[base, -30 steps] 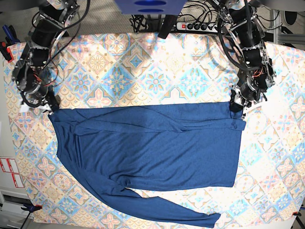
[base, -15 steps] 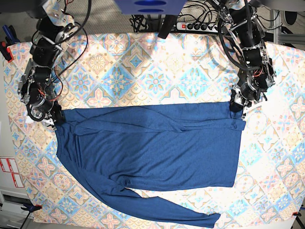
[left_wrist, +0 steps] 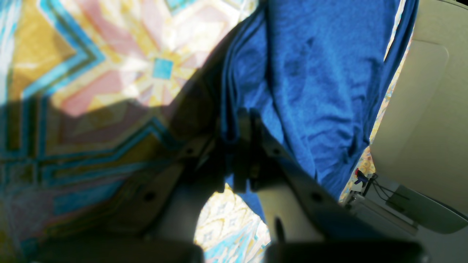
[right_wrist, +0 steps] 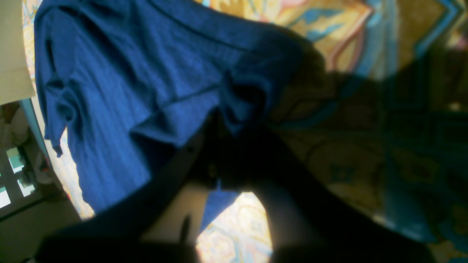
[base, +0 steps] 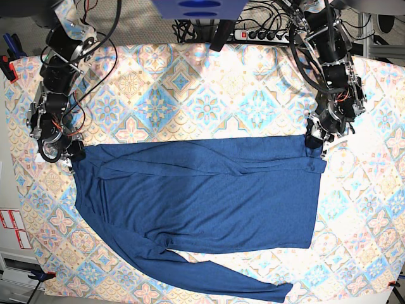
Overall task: Fold the T-shirt properly
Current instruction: 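Drag the shirt with both grippers, laying it flatter on the cloth, then pull the shirt's shoulders apart with both grippers and release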
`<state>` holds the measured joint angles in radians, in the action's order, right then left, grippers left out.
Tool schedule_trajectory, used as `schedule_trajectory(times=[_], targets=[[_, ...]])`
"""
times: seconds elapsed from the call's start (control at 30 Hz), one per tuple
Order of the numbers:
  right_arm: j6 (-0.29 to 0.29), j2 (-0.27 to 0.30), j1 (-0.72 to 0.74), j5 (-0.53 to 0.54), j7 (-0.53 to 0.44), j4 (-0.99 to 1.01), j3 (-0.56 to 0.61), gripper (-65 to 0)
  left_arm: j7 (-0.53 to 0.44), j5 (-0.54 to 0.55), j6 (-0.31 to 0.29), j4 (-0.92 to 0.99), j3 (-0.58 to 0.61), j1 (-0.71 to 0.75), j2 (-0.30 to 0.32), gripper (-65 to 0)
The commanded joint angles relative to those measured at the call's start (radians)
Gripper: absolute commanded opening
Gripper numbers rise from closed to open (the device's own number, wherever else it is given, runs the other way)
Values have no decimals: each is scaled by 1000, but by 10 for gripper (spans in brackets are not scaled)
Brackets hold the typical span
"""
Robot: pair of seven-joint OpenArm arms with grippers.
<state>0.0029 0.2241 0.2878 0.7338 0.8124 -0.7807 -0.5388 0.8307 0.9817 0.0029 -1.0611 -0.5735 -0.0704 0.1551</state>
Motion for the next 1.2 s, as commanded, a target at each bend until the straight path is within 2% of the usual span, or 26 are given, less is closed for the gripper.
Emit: schedule_trajectory(times=[0.0, 0.1, 0.23, 0.33, 0.47, 0.67, 1.17], targets=[[-5, -1, 11, -12, 31, -4, 1, -628, 6, 10, -7, -14, -1, -10, 13, -650], [-5, -1, 8, 14, 32, -6, 1, -629, 54, 10, -7, -17, -1, -10, 14, -650], [-5, 1, -52, 119, 37, -9, 0, -630, 71, 7, -7, -84, -1, 13, 33, -650], [-5, 27, -95, 178, 38, -70, 1, -630, 82, 9, -7, -143, -1, 34, 39, -650], [-5, 31, -155, 180, 38, -161, 1, -630, 126, 10, -7, -201, 0, 63, 61, -650], [-5, 45, -236, 181, 38, -259, 1, -630, 134, 12, -7, -252, -1, 137, 61, -650], [-5, 45, -508, 183, 38, -503, -10, -630, 134, 12, -7, -488, -1, 449, 61, -650]])
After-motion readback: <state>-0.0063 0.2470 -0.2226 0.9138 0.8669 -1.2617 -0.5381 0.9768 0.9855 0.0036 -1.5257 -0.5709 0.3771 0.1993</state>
